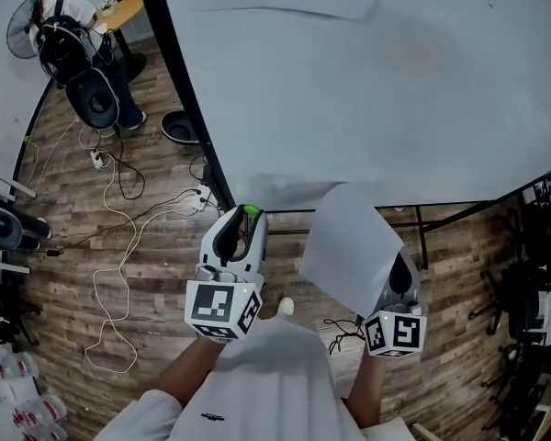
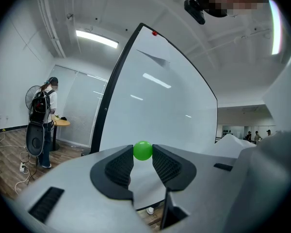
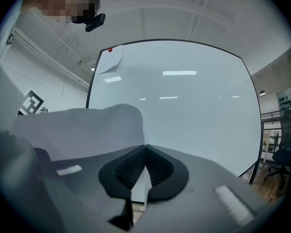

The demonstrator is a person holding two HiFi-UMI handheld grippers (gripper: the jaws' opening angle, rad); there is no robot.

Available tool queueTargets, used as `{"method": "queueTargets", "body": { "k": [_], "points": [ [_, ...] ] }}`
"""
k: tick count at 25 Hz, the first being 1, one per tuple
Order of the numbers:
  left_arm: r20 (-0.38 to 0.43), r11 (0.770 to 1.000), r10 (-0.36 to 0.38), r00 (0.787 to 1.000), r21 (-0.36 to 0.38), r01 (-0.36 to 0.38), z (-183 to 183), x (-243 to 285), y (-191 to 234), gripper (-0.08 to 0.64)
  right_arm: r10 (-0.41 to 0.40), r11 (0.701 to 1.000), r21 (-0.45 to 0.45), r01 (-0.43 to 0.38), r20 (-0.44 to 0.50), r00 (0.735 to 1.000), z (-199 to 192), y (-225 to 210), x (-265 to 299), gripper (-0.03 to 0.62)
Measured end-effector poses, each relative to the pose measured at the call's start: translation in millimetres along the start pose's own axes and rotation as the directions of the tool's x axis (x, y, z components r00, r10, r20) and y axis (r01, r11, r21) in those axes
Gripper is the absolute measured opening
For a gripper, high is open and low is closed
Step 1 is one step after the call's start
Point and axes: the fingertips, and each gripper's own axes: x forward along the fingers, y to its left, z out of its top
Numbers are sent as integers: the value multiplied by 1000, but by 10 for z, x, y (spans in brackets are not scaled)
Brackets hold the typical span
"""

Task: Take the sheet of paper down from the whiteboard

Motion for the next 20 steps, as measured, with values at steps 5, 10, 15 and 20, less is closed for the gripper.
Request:
{"method": "queueTargets", "body": {
  "k": [5,10,15,20],
  "points": [
    [-8,1000,-8,1000,-3,8,-33,2,7,126,0,1000,-23,-1,-13,1000,-10,46,34,11],
    [-7,1000,-14,1000,-6,14,-39,-17,11,126,-1,1000,-31,0,-11,1000,2,82,23,11],
    [-9,1000,-20,1000,-7,20,-47,-4,-8,126,-5,999,-34,5,-14,1000,-3,61,9,11],
    [-10,1000,-23,1000,-4,23,-41,-13,-22,126,0,999,-35,-1,-14,1000,8,86,-3,11]
  ]
}}
